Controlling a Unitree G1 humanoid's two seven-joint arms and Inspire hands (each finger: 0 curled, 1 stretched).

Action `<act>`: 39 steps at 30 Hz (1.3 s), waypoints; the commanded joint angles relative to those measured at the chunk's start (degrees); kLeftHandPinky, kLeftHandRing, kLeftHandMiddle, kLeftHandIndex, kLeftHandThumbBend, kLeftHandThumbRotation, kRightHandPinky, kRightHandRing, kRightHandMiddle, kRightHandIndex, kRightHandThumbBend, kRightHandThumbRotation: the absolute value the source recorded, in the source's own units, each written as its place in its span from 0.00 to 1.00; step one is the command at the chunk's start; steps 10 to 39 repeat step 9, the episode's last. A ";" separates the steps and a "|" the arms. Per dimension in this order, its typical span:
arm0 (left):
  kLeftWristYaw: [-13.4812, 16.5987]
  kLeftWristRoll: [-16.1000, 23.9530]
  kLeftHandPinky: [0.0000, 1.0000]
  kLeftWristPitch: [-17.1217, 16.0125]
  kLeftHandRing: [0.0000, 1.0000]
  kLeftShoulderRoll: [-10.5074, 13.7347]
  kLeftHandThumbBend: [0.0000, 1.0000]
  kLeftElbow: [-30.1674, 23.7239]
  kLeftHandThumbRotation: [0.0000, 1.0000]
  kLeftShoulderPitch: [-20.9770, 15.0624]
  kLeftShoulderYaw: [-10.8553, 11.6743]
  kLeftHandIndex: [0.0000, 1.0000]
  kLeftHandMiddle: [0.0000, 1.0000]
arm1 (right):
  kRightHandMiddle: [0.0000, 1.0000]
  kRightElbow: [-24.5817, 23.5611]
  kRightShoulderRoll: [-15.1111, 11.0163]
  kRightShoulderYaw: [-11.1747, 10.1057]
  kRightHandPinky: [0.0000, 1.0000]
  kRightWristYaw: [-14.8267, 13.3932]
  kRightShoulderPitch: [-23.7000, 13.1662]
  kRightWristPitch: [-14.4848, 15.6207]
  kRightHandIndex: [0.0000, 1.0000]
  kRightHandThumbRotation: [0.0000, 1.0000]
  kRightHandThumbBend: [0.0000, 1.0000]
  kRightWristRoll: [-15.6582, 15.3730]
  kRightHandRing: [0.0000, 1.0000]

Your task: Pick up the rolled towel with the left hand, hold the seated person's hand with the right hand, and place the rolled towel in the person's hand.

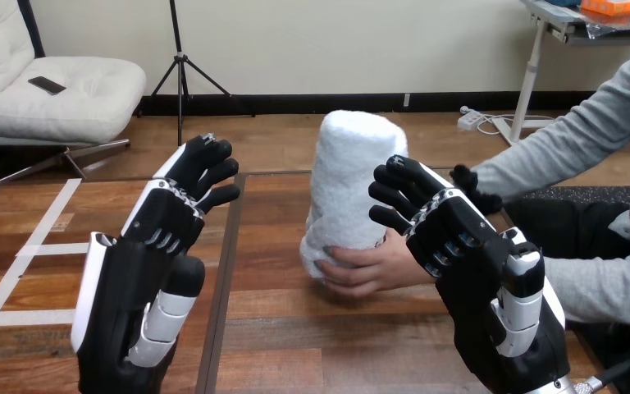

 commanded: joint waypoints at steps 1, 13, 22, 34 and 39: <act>0.54 -0.07 0.78 -0.33 0.85 -1.10 0.73 -0.92 0.83 0.30 -1.23 0.86 0.87 | 0.89 -0.84 1.18 -0.96 0.90 0.08 -1.83 0.09 0.87 1.00 0.89 1.07 0.90; 1.06 -0.09 0.76 0.40 0.83 -0.92 0.73 -0.86 0.82 -0.46 -1.90 0.86 0.85 | 0.89 -0.89 0.81 -1.21 0.90 0.15 -2.01 0.53 0.87 1.00 0.88 0.61 0.90; 1.06 -0.09 0.76 0.40 0.83 -0.92 0.73 -0.86 0.82 -0.46 -1.90 0.86 0.85 | 0.89 -0.89 0.81 -1.21 0.90 0.15 -2.01 0.53 0.87 1.00 0.88 0.61 0.90; 1.06 -0.09 0.76 0.40 0.83 -0.92 0.73 -0.86 0.82 -0.46 -1.90 0.86 0.85 | 0.89 -0.89 0.81 -1.21 0.90 0.15 -2.01 0.53 0.87 1.00 0.88 0.61 0.90; 1.06 -0.09 0.76 0.40 0.83 -0.92 0.73 -0.86 0.82 -0.46 -1.90 0.86 0.85 | 0.89 -0.89 0.81 -1.21 0.90 0.15 -2.01 0.53 0.87 1.00 0.88 0.61 0.90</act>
